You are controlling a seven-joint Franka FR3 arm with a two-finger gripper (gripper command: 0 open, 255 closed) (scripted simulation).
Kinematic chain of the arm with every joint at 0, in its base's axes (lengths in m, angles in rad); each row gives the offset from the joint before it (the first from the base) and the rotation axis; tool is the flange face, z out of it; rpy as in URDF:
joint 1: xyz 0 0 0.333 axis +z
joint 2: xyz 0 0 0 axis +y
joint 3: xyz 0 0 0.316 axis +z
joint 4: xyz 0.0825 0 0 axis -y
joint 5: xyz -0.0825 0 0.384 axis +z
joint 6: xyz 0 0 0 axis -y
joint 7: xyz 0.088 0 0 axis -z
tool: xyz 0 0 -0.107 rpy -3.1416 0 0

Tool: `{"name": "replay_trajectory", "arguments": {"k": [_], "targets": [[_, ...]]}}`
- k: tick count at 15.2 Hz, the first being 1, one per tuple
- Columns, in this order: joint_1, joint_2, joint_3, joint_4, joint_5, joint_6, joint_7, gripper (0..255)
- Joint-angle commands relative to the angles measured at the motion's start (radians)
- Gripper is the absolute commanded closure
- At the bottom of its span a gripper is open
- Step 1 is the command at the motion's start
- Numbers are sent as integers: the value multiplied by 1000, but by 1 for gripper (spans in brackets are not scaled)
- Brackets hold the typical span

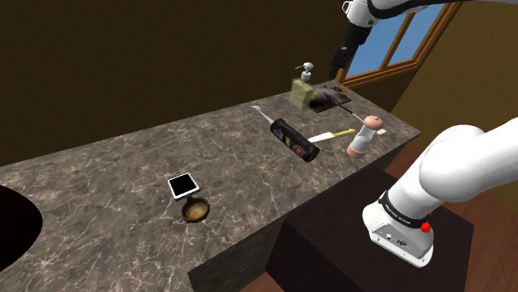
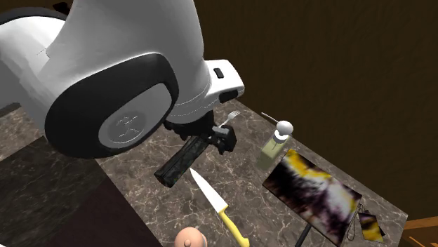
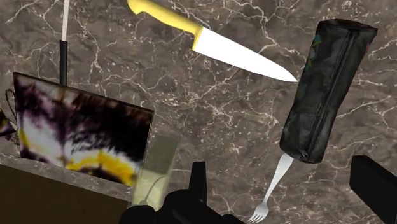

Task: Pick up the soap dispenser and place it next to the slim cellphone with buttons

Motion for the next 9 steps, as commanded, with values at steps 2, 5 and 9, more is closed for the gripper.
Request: {"name": "replay_trajectory", "arguments": {"k": [2,5,9], "targets": [[-4,85,-37,-5,-4,108,-26,0],[-4,184,-75,14,5,203,-60,0],[-1,328,-123,59,42,320,-116,0]]}}
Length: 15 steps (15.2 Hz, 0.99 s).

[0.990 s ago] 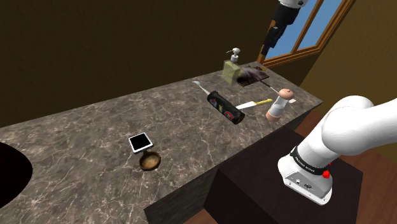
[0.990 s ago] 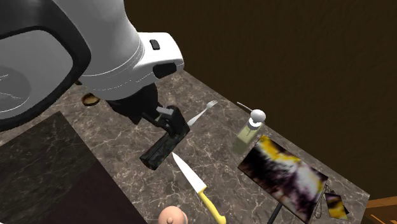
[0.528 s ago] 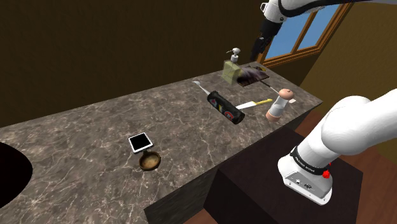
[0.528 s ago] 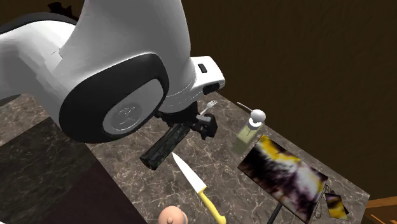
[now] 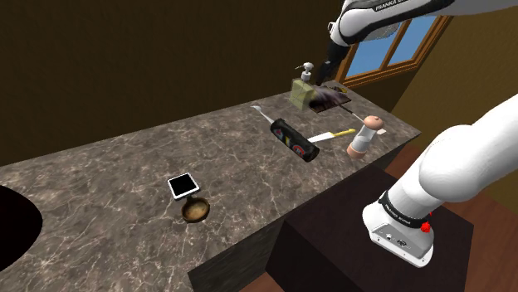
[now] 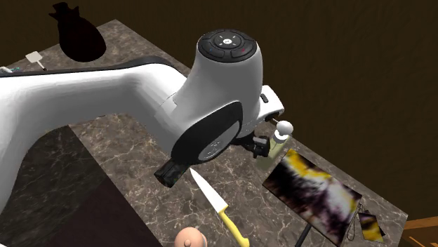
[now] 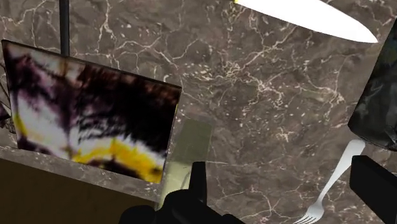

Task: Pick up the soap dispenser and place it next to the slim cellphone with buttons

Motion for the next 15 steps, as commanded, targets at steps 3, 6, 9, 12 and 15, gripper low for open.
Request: {"name": "replay_trajectory", "arguments": {"k": [3,6,9,12,15], "targets": [[4,149,-39,65,60,100,-64,0],[-1,268,-60,126,130,163,-128,0],[-20,389,-63,200,212,211,-198,0],[-30,427,-56,211,238,238,-217,0],[-36,463,-49,212,263,269,-234,0]]}}
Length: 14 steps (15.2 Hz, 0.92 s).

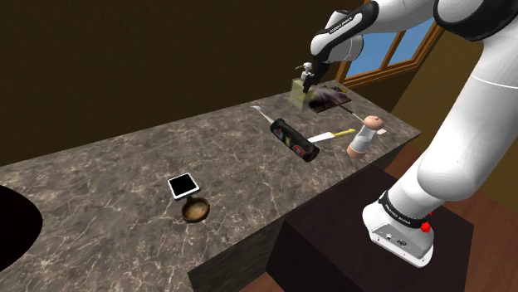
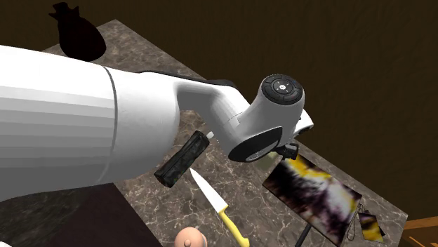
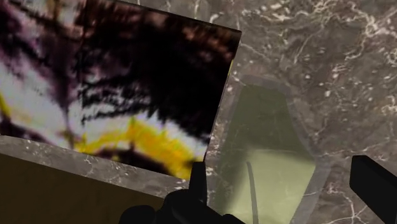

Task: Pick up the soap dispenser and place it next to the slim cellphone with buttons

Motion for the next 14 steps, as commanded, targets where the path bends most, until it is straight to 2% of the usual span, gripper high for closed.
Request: {"name": "replay_trajectory", "arguments": {"k": [1,10,11,14], "targets": [[-4,23,6,0,16,21,-10,0],[-9,42,11,2,29,37,-19,0],[-9,42,11,2,29,37,-19,255],[-9,41,11,1,29,37,-19,255]]}}
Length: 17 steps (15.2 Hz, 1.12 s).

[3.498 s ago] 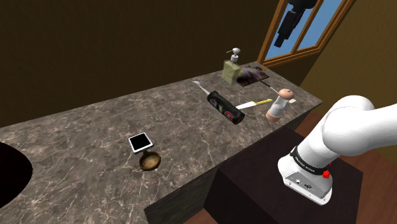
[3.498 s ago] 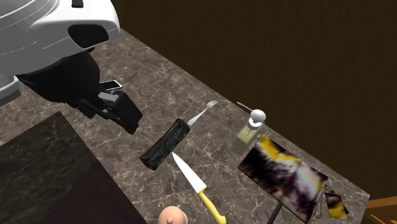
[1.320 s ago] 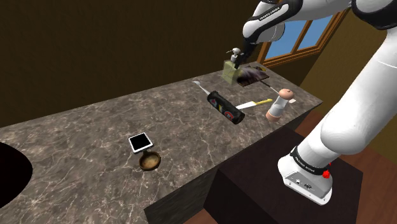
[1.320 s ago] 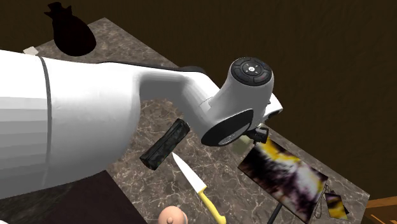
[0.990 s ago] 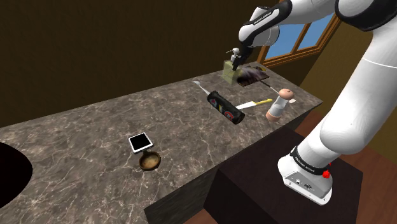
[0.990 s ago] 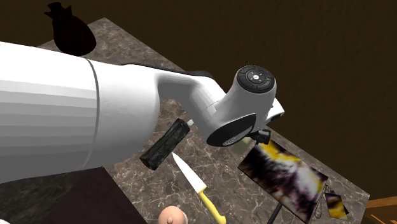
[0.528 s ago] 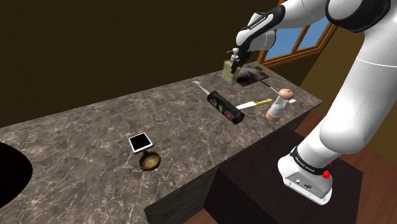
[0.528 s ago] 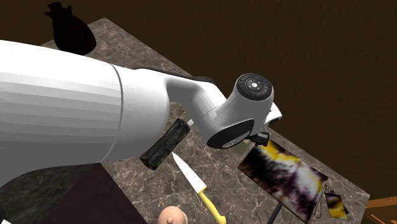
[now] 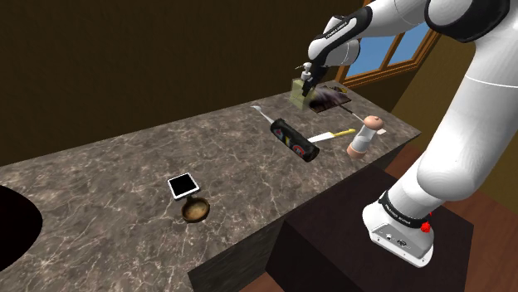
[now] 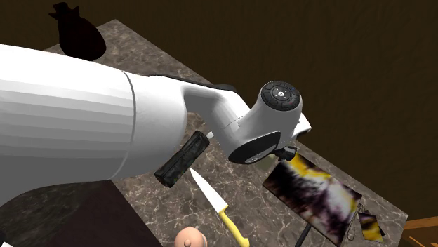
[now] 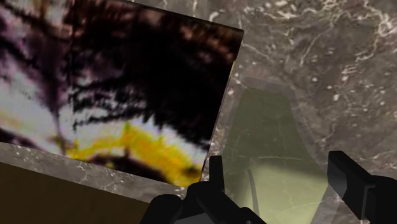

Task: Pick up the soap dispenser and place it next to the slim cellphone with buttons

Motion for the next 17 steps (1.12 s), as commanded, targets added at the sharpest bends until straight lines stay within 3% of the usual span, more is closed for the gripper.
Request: {"name": "replay_trajectory", "arguments": {"k": [1,6,17], "targets": [[0,1,0,0,0,0,0,255],[0,1,0,0,0,0,0,255],[18,-93,-22,45,-69,-130,48,255]]}}
